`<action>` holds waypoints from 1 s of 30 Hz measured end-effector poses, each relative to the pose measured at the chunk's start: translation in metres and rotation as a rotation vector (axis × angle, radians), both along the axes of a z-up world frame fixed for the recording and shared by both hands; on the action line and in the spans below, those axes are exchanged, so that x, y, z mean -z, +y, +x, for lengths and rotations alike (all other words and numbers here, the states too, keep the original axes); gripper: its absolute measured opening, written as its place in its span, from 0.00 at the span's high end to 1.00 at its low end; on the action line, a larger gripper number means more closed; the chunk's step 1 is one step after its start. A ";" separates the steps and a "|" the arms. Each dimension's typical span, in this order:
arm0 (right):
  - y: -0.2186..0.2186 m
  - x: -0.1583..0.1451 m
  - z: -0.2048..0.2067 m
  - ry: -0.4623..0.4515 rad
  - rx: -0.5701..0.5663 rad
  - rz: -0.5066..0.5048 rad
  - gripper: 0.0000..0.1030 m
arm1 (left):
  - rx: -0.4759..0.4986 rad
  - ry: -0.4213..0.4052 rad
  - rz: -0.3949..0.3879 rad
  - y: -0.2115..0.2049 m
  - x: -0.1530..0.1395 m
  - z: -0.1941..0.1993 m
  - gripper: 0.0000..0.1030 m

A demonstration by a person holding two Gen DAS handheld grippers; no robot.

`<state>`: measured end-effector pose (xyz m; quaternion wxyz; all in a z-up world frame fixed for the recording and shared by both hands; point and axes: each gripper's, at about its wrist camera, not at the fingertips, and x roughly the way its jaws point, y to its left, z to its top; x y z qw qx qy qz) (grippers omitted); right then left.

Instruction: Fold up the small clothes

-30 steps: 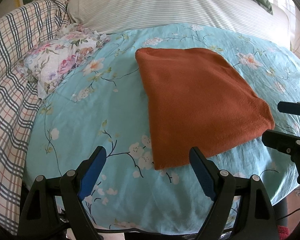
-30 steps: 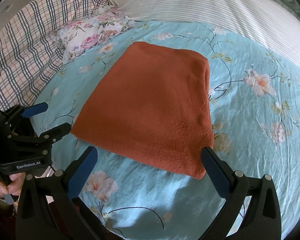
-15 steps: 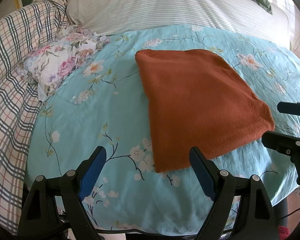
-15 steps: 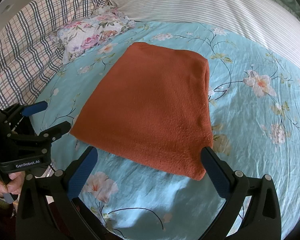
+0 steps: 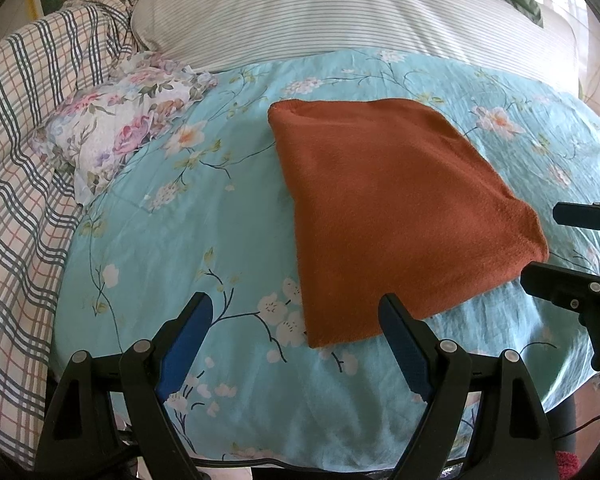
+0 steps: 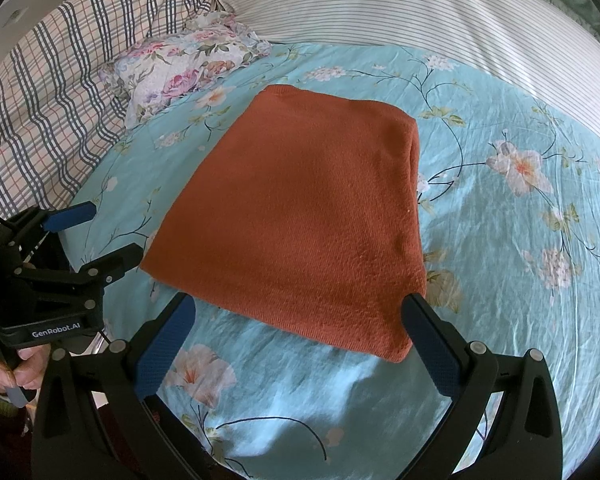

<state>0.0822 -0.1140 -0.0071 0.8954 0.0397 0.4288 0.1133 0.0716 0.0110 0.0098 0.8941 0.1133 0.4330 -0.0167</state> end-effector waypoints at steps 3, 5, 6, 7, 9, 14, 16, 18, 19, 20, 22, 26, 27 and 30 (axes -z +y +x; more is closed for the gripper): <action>0.000 0.000 0.000 0.000 -0.001 0.000 0.00 | -0.001 0.000 0.001 0.000 0.000 0.000 0.17; 0.000 0.000 0.000 0.000 0.000 -0.001 0.00 | 0.001 0.000 0.003 -0.001 0.000 0.000 0.17; 0.000 0.000 0.000 0.001 0.000 -0.001 0.00 | 0.002 0.000 0.004 -0.002 0.000 0.001 0.17; 0.000 0.000 0.000 0.000 -0.001 0.000 0.00 | 0.003 0.001 0.004 -0.002 0.000 0.001 0.17; 0.000 0.000 0.000 0.000 0.000 0.000 0.00 | 0.002 0.000 0.003 -0.002 0.000 0.002 0.17; 0.000 0.000 0.000 0.000 -0.001 -0.001 0.00 | 0.004 0.000 0.005 -0.002 0.000 0.002 0.17; 0.000 0.000 0.000 0.000 -0.001 0.000 0.00 | 0.003 0.000 0.004 -0.002 0.000 0.001 0.17; 0.000 -0.001 0.000 0.000 -0.001 -0.001 0.00 | 0.003 0.001 0.004 -0.002 0.000 0.001 0.17; -0.001 0.000 0.000 0.000 -0.002 0.000 0.00 | 0.003 0.000 0.003 -0.002 0.000 0.001 0.17; -0.001 0.000 0.000 0.000 -0.002 0.000 0.00 | 0.004 0.001 0.003 -0.003 0.000 0.002 0.17; -0.001 0.000 0.000 -0.001 -0.001 0.000 0.00 | 0.008 0.001 0.005 -0.004 0.000 0.003 0.17; -0.001 -0.004 0.004 -0.007 -0.001 0.000 0.00 | 0.011 -0.004 0.004 -0.003 0.000 0.004 0.17; -0.002 -0.005 0.005 -0.009 0.000 0.000 0.00 | 0.012 -0.005 0.003 -0.003 0.000 0.004 0.17; -0.004 -0.006 0.011 -0.010 0.002 0.003 0.00 | 0.010 -0.012 0.004 -0.002 -0.002 0.006 0.17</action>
